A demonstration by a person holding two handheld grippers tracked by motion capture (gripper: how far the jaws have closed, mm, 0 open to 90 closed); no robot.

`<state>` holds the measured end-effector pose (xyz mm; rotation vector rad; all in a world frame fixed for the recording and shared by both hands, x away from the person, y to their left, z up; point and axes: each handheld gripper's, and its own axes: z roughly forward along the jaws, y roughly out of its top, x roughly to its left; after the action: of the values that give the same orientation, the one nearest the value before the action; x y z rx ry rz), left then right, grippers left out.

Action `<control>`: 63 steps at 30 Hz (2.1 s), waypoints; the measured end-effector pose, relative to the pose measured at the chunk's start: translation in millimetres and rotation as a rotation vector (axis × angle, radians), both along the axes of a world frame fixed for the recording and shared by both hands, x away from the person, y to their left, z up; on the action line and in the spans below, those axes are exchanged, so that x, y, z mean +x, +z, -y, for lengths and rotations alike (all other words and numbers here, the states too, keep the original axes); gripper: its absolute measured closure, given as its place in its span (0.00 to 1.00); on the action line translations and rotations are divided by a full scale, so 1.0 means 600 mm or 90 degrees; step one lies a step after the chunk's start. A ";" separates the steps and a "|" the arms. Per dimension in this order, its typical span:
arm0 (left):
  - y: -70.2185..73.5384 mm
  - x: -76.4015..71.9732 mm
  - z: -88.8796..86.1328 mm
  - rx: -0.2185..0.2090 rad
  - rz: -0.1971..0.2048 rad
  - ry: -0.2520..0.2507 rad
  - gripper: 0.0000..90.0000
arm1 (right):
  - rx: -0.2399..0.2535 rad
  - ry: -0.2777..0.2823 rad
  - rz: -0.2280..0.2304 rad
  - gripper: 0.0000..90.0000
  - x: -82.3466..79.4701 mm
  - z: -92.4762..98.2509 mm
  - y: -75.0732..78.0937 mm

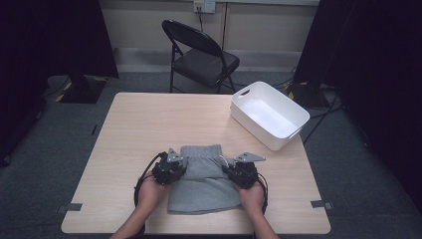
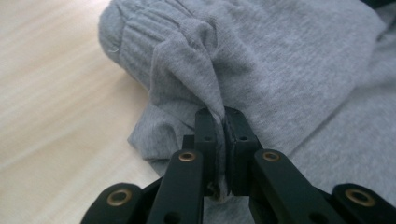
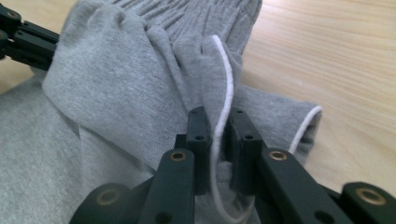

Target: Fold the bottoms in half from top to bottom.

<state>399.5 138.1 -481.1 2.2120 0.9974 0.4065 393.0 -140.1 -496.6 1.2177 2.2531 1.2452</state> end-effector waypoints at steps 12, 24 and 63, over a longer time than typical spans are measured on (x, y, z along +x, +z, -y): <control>0.004 0.028 -0.011 -0.047 -0.041 0.031 0.93 | -0.007 -0.003 -0.012 0.87 0.030 -0.006 0.005; 0.056 0.038 -0.032 -0.085 -0.006 0.043 0.49 | -0.010 -0.020 -0.015 0.48 0.038 -0.004 0.051; -0.002 0.125 0.006 -0.038 -0.098 0.070 0.66 | -0.004 -0.007 -0.120 0.81 0.146 -0.050 0.006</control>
<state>474.4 134.8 -482.4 2.1676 1.2006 0.2545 480.7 -110.1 -492.9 1.3967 2.3747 1.1612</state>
